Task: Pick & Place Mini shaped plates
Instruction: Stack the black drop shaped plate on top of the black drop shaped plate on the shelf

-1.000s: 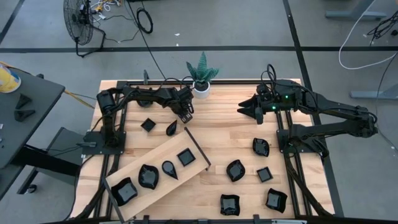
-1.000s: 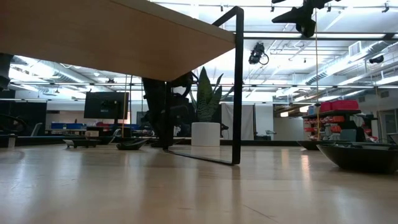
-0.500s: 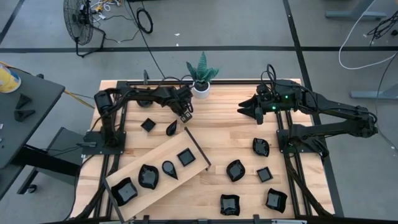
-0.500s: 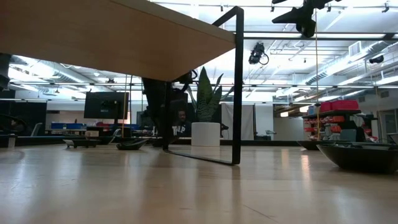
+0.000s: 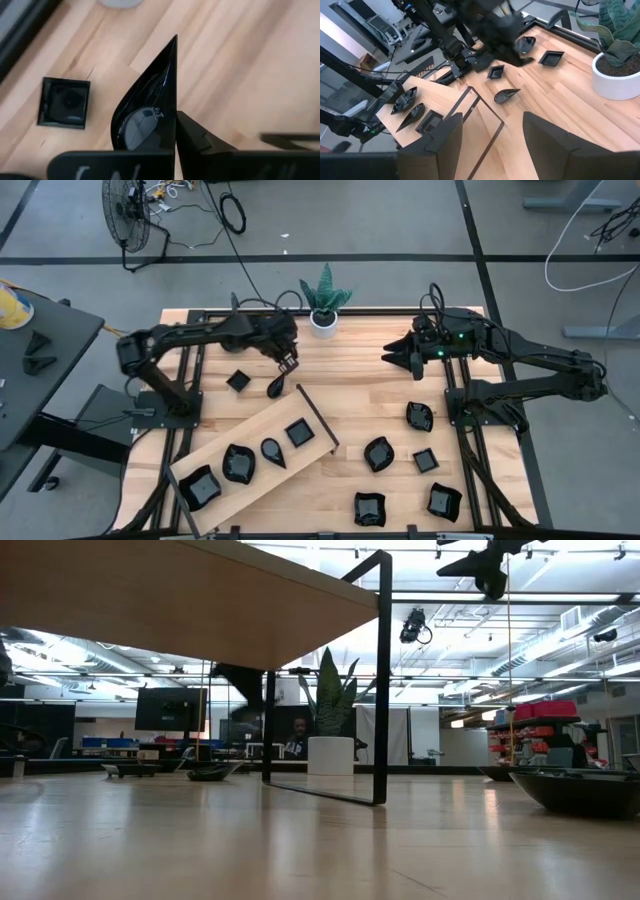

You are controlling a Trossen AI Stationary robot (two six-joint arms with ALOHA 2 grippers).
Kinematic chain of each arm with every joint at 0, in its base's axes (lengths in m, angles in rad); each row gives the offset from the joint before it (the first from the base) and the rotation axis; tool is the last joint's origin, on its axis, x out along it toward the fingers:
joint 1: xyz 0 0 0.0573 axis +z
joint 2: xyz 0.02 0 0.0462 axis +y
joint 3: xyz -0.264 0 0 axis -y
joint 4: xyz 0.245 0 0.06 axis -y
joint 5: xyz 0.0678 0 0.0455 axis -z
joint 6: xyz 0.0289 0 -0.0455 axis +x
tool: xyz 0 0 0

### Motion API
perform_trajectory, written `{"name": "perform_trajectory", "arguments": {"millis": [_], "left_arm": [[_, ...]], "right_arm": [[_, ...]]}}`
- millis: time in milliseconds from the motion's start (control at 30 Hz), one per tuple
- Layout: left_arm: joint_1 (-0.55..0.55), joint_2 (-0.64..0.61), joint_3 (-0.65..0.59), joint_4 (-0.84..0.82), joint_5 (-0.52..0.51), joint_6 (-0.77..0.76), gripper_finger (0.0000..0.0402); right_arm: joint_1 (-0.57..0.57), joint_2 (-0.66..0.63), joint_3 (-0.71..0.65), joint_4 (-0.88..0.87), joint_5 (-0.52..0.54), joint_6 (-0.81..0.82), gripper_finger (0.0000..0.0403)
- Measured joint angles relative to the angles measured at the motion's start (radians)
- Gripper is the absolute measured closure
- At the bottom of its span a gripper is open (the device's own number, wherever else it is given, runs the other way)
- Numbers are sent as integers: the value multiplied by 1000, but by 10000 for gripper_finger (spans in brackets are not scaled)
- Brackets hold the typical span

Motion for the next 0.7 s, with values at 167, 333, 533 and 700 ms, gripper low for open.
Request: {"name": "perform_trajectory", "arguments": {"millis": [167,333,533,700], "left_arm": [[-72,-141,0,-35,-3,5,398],[-169,-260,0,-49,-3,57,398],[-317,-359,0,-37,14,160,398],[-476,-404,0,-20,18,323,399]], "right_arm": [[0,0,0,7,0,0,193],[0,0,0,8,0,0,193],[0,0,0,8,11,0,193],[0,0,0,8,11,0,193]]}}
